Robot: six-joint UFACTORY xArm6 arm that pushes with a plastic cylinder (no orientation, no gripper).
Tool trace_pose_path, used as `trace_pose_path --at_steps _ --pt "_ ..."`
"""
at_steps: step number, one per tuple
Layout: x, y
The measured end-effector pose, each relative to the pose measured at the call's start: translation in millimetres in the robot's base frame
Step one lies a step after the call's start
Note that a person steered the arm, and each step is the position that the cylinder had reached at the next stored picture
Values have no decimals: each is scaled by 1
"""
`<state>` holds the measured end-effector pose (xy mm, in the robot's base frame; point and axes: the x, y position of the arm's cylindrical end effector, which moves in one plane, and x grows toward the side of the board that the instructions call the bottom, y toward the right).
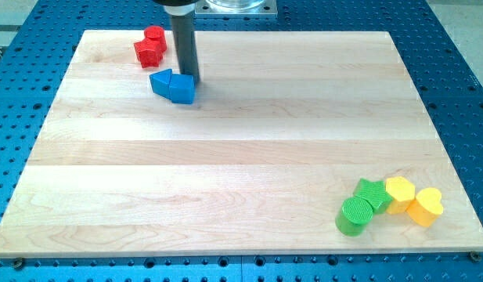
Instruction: Separate the yellow blocks from the green blocks
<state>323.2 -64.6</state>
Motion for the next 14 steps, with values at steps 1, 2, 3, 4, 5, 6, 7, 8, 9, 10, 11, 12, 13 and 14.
trace_pose_path --at_steps 1,2,3,4,5,6,7,8,9,10,11,12,13,14 --pt "3 97" --pt "57 207" --pt "130 309" --pt "163 359" --pt "214 385" --pt "234 376" --pt "254 367" --pt "257 350" --pt "259 336" --pt "259 319" --pt "259 310" --pt "283 310" --pt "282 294" --pt "258 290"
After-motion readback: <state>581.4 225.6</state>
